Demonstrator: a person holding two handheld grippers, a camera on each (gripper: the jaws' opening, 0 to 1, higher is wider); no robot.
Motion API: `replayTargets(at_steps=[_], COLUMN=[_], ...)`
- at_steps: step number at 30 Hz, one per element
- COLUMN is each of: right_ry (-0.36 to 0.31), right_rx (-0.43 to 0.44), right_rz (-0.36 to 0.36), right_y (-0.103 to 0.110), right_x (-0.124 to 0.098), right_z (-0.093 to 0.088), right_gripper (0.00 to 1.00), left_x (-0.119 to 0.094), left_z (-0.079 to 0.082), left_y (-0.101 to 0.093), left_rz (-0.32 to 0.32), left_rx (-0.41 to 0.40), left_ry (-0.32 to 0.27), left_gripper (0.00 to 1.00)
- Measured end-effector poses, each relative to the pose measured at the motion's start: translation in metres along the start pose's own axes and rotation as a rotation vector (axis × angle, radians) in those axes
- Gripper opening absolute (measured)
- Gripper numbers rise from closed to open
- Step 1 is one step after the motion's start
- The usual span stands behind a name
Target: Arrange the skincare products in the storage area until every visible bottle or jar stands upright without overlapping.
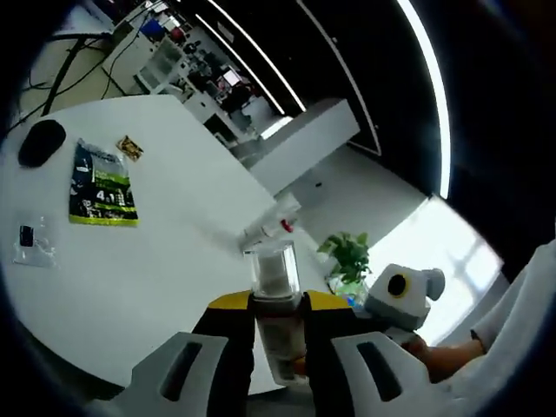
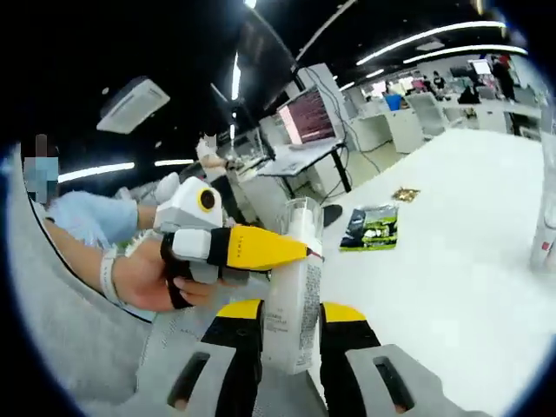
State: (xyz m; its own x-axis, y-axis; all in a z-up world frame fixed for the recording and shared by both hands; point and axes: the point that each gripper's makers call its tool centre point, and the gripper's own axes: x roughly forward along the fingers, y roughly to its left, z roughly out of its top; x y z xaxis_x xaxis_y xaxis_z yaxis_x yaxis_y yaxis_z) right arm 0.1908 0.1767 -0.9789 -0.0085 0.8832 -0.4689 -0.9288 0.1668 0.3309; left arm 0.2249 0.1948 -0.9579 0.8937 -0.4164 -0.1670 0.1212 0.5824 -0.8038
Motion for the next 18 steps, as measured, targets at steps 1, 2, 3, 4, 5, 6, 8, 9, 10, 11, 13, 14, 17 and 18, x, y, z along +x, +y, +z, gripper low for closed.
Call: replayTargets(at_steps=[1, 2, 3, 4, 5, 6, 8, 9, 10, 11, 13, 14, 17, 18], right_ry=[0.017, 0.014, 0.027, 0.031, 0.038, 0.044, 0.07, 0.067, 0.071, 0.085, 0.095, 0.107, 0.075, 0.082], right_rx=[-0.034, -0.048, -0.055, -0.059, -0.068, -0.068, -0.077, -0.089, -0.107, -0.132, -0.139, -0.127, -0.057, -0.053], right_rz=[-0.023, -0.031, -0.052, -0.063, -0.076, -0.087, -0.1, -0.105, -0.118, -0.128, -0.13, -0.129, -0.081, -0.073], right_y=[0.0, 0.0, -0.002, -0.002, -0.003, -0.004, -0.006, -0.006, -0.007, -0.009, -0.011, -0.014, -0.017, -0.017], right_x=[0.001, 0.002, 0.004, 0.005, 0.006, 0.007, 0.011, 0.011, 0.012, 0.012, 0.012, 0.011, 0.006, 0.004], right_z=[-0.001, 0.001, 0.0, 0.0, 0.0, -0.001, -0.006, -0.005, -0.005, -0.007, -0.008, -0.009, -0.007, -0.008], right_gripper=[0.19, 0.21, 0.22, 0.22, 0.21, 0.19, 0.18, 0.16, 0.16, 0.15, 0.14, 0.12, 0.11, 0.11], left_x=[0.0, 0.0, 0.0, 0.001, 0.001, 0.001, 0.0, 0.0, -0.001, -0.001, -0.001, -0.001, -0.002, 0.0], left_z=[0.0, 0.0, 0.0, 0.0, -0.001, -0.001, 0.001, 0.001, 0.002, 0.001, 0.002, 0.003, 0.003, 0.001], left_y=[0.005, 0.006, 0.009, 0.01, 0.012, 0.013, 0.015, 0.015, 0.016, 0.017, 0.018, 0.017, 0.017, 0.015], left_rz=[0.025, 0.033, 0.045, 0.052, 0.062, 0.066, 0.072, 0.076, 0.078, 0.08, 0.081, 0.069, 0.056, 0.045], left_rx=[0.0, -0.003, -0.013, -0.022, -0.028, -0.032, -0.04, -0.038, -0.039, -0.044, -0.05, -0.059, -0.075, -0.081], left_ry=[-0.001, 0.0, -0.001, 0.0, 0.001, 0.001, -0.004, -0.006, -0.009, -0.007, -0.009, -0.014, -0.013, -0.004], left_gripper=[0.16, 0.16, 0.16, 0.16, 0.16, 0.16, 0.16, 0.16, 0.16, 0.16, 0.16, 0.15, 0.15, 0.15])
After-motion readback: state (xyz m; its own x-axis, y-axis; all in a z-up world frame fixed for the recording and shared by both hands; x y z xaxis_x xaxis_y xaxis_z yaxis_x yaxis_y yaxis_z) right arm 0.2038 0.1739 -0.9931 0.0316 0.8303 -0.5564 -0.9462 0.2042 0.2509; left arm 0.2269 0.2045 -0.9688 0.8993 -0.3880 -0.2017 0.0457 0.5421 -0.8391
